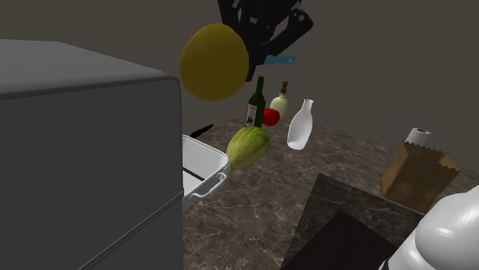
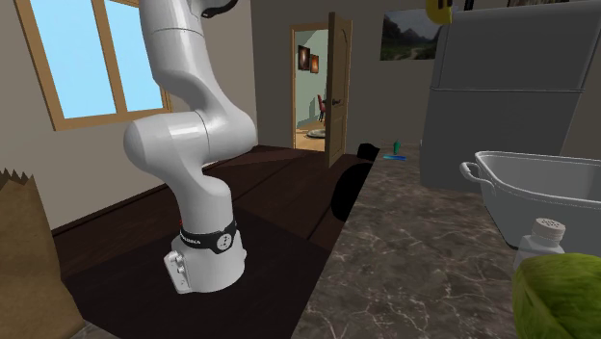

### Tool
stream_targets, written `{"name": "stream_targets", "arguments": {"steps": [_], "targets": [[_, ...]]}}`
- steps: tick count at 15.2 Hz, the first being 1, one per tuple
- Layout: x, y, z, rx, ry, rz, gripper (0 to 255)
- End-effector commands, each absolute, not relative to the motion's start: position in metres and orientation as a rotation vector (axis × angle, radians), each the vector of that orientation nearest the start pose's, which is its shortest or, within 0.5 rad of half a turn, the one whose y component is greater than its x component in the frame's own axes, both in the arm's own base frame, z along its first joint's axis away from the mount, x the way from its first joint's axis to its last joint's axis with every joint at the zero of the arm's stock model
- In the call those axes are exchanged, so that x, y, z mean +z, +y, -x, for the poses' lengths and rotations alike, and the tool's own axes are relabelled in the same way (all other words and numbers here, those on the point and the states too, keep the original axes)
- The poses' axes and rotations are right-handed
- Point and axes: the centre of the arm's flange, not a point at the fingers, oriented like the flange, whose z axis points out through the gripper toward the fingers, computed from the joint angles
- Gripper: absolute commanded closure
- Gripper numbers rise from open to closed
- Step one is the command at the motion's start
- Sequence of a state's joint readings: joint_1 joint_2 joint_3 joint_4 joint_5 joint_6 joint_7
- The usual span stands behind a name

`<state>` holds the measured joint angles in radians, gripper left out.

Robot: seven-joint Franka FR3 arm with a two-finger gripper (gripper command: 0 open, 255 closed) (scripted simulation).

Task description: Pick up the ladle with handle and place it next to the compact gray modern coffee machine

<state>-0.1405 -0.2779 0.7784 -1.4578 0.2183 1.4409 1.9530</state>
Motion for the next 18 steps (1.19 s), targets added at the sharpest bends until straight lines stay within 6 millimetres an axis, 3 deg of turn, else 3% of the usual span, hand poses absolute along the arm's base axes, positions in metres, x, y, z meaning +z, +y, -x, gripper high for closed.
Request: {"name": "stream_targets", "arguments": {"steps": [1,18], "targets": [[0.746,0.360,-0.312,-0.041,1.750,2.394,255],[0.656,0.360,-0.312,-0.041,1.750,2.394,255]]}}
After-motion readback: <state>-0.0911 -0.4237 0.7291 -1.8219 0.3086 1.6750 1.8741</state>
